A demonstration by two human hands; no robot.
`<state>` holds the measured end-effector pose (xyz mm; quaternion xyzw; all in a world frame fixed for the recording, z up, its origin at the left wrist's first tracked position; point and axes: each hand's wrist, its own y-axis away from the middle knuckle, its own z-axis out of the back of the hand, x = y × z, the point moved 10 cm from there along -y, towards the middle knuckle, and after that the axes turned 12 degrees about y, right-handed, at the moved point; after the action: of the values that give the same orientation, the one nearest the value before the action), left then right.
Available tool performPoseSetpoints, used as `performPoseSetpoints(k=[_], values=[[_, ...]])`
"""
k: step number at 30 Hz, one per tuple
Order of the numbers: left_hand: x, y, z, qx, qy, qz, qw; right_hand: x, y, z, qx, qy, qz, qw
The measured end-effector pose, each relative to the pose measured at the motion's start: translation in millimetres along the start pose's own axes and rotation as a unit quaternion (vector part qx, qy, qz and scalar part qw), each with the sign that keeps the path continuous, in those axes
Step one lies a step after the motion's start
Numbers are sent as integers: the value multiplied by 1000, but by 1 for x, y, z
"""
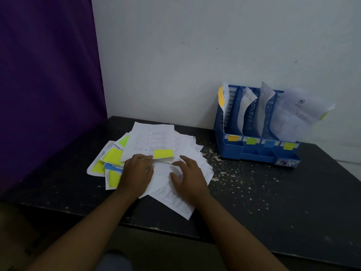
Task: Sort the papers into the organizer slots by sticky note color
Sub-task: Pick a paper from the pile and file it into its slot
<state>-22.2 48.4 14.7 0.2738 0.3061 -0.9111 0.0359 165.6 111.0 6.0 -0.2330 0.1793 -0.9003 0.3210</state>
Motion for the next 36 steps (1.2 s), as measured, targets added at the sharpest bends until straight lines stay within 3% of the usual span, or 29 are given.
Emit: performPoseSetpoints(k=[5, 9, 16, 20, 22, 26, 30, 33, 36], values=[[-14, 5, 16, -45, -15, -56, 997, 2, 1, 15, -50, -35, -3, 998], [-18, 9, 30, -88, 37, -41, 995, 4, 5, 32, -94, -42, -12, 995], [-48, 19, 43, -127, 37, -167, 977, 13, 8, 46, -113, -41, -5, 993], [-51, 28, 63, -211, 13, -108, 971, 19, 10, 68, -125, -64, -37, 989], [-55, 33, 73, -254, 58, -64, 963, 21, 3, 84, -127, -106, -73, 984], [-86, 13, 59, -167, 226, -53, 958, 26, -19, 112, -131, -236, -147, 952], [-112, -10, 51, -90, 371, -1, 924, 57, -32, 125, -69, -381, -128, 913], [-127, -18, 63, -91, 399, 7, 912, 81, -32, 129, -7, -457, -107, 883], [-127, -26, 85, -135, 392, 5, 910, 91, -33, 139, 8, -457, -79, 886]])
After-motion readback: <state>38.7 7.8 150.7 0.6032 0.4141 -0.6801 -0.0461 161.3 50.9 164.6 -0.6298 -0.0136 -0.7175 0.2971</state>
